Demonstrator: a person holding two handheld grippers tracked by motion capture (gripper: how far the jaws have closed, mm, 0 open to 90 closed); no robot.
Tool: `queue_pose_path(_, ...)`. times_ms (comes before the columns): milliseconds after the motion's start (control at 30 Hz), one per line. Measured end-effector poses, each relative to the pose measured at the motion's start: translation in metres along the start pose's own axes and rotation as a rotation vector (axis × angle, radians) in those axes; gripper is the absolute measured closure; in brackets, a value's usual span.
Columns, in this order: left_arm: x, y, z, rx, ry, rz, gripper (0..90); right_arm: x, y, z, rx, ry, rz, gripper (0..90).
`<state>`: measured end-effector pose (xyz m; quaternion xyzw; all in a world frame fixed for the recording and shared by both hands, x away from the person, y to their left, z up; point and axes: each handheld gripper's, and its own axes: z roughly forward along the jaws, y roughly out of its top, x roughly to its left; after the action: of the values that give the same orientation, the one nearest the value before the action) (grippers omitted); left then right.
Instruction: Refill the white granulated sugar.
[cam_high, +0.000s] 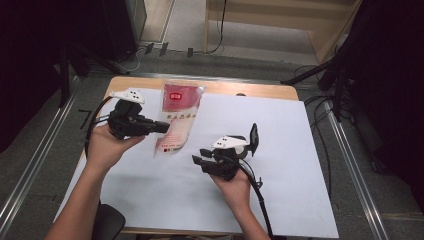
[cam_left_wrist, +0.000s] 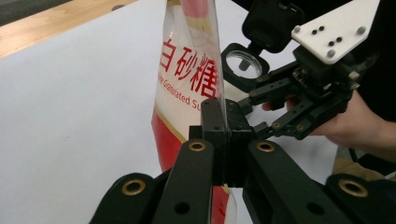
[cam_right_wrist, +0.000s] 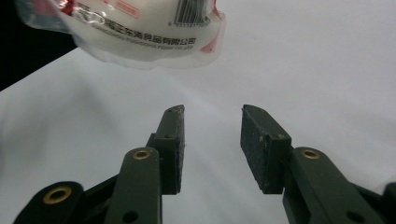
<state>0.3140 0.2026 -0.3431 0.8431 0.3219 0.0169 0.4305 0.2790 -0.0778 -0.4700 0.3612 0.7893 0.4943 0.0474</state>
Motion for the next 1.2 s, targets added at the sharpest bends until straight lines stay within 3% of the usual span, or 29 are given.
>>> queue_pose_path(133,0.011,-0.003,0.002,-0.01,0.004,-0.033,90.0,-0.005,0.001,-0.004,0.02,0.031,0.013,59.9)
queue_pose_path(333,0.023,-0.004,0.009,-0.007,0.02,-0.051,90.0,-0.008,-0.001,-0.012,0.039,0.05,-0.042,59.7)
queue_pose_path(500,0.033,0.001,0.019,-0.021,0.008,-0.048,90.0,-0.012,-0.001,-0.021,0.039,0.071,-0.071,59.3)
queue_pose_path(633,0.045,0.004,0.036,-0.029,-0.016,-0.069,90.0,-0.016,-0.001,-0.032,0.038,0.085,-0.073,58.1)
queue_pose_path(800,0.056,0.006,0.058,-0.017,0.002,-0.06,90.0,-0.018,-0.002,-0.045,0.033,0.082,-0.078,57.7)
queue_pose_path(933,0.064,0.001,0.072,0.02,-0.014,-0.065,90.0,-0.02,-0.006,-0.049,0.045,0.091,-0.066,57.5)
queue_pose_path(967,0.067,-0.001,0.075,0.008,-0.035,-0.058,90.0,-0.021,-0.007,-0.049,0.048,0.09,-0.067,57.4)
queue_pose_path(1033,0.068,-0.002,0.075,-0.006,-0.053,-0.059,90.0,-0.022,-0.009,-0.05,0.056,0.097,-0.07,57.3)
queue_pose_path(1200,0.064,-0.008,0.069,0.009,-0.028,-0.019,90.0,-0.023,-0.016,-0.054,0.044,0.091,-0.068,57.2)
